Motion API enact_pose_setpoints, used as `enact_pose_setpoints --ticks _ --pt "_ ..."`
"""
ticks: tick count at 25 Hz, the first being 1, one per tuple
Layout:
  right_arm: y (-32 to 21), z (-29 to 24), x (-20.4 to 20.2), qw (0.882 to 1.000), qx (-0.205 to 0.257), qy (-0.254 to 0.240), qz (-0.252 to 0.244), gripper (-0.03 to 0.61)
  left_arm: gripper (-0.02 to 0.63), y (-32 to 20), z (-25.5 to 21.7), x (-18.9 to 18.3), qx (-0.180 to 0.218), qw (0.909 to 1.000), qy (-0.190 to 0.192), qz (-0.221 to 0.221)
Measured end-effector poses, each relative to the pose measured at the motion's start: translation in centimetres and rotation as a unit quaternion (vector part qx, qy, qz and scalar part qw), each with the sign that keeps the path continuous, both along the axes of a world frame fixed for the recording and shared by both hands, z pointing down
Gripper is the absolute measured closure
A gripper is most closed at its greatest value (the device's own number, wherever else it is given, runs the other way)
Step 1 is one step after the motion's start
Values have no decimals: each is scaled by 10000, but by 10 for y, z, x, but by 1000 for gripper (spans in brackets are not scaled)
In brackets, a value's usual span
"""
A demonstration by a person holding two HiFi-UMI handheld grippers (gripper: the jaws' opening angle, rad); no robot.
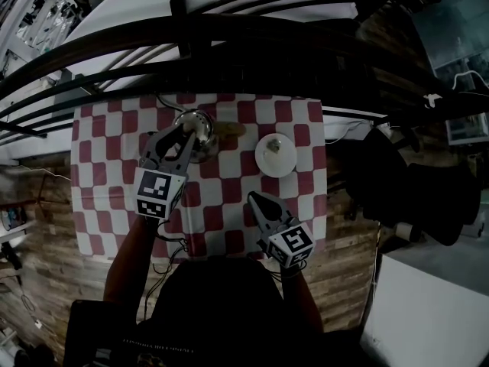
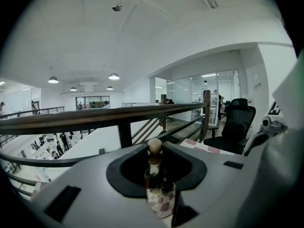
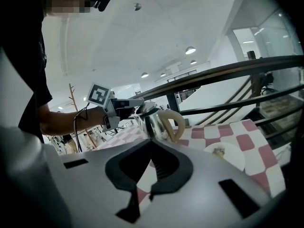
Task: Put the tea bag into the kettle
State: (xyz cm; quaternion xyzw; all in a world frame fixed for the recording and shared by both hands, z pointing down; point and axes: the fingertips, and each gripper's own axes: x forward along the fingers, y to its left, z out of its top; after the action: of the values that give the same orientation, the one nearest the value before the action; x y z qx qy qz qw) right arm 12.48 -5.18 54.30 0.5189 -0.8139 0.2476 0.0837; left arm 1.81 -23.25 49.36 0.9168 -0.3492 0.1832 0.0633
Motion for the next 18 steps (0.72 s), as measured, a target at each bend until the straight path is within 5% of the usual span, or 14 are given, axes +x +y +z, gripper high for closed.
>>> enact_pose_setpoints --ticks 18 --pt "-6 6 3 10000 -30 -75 -33 563 514 -6 15 5 -88 9999 -84 -32"
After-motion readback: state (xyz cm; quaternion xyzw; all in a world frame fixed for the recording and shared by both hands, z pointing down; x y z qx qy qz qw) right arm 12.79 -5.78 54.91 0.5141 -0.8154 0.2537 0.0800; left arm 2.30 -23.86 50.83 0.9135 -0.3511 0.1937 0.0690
